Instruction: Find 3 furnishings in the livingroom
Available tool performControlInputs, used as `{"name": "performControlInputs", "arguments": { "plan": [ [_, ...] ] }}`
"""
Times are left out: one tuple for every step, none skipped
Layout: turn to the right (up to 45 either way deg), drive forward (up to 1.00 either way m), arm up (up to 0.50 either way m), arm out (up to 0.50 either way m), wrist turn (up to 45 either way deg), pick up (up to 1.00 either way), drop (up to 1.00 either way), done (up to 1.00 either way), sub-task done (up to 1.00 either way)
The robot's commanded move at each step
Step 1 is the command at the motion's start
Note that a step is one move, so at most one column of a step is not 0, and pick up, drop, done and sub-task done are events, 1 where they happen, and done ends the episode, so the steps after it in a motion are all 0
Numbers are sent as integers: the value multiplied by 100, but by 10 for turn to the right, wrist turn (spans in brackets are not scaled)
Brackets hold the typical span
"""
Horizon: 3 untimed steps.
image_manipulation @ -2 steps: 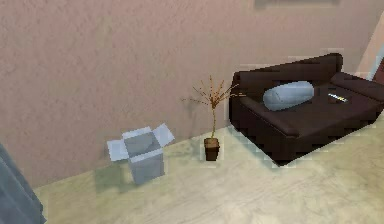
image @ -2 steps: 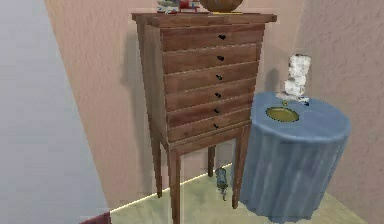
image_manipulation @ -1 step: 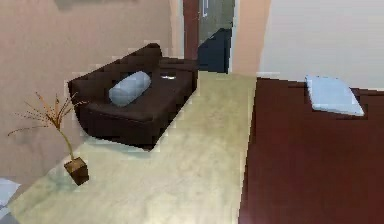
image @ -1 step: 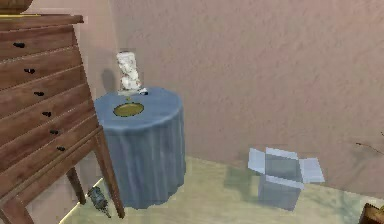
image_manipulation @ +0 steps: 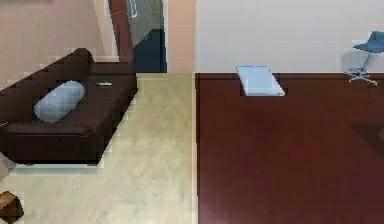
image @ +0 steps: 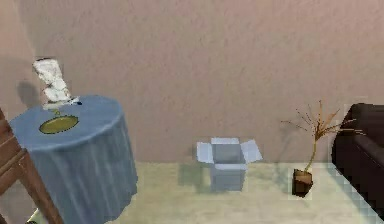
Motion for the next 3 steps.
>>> {"name": "performControlInputs", "arguments": {
  "plan": [
    [0,45,0,0,0,0,0,0,0],
    [-450,0,0,0,0,0,0,0,0],
    [0,0,0,0,0,0,0,100,0]
  ]
}}
